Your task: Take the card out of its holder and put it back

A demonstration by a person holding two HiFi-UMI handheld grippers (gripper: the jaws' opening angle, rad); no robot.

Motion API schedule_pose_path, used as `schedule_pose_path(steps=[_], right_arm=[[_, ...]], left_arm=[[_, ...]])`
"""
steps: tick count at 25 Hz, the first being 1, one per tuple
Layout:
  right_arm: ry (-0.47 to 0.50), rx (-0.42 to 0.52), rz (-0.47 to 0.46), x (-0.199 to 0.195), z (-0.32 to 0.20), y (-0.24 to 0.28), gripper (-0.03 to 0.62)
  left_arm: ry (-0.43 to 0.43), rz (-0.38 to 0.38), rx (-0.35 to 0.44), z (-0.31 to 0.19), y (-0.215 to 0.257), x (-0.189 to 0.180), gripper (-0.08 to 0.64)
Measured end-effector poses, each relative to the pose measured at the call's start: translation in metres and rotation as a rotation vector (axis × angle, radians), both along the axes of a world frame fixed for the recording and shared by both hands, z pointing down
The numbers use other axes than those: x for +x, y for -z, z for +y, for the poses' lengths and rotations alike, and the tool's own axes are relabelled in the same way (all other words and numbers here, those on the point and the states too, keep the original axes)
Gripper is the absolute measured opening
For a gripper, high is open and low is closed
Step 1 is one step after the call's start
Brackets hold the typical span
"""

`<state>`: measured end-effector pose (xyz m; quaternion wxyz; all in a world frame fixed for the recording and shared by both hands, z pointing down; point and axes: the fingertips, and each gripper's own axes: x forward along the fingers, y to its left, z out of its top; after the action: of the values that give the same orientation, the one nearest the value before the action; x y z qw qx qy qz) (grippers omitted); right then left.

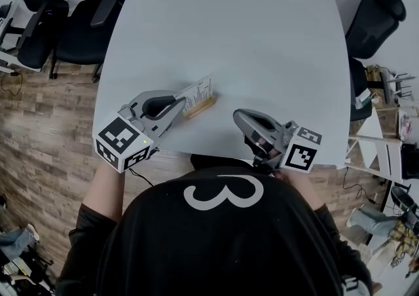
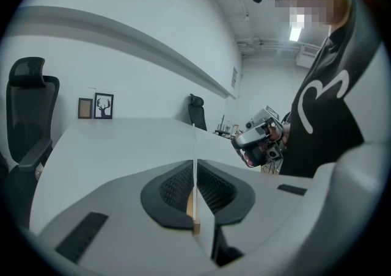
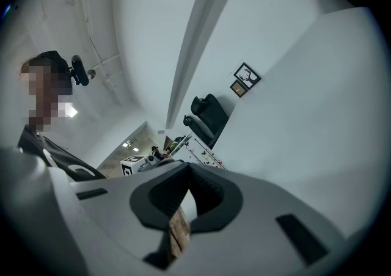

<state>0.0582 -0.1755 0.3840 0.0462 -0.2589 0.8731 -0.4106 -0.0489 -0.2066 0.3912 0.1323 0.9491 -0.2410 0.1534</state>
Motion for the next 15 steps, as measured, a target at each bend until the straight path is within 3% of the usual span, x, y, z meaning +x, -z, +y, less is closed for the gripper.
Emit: schedule_pose_path(steps=[15], right_arm=[[0.013,-0.002,0.012,-0.0023,0.0064,0.001,0.009]], left_arm=[[0.012,-0.02,0.009,0.0016,-0.009,0.0026,0.025]])
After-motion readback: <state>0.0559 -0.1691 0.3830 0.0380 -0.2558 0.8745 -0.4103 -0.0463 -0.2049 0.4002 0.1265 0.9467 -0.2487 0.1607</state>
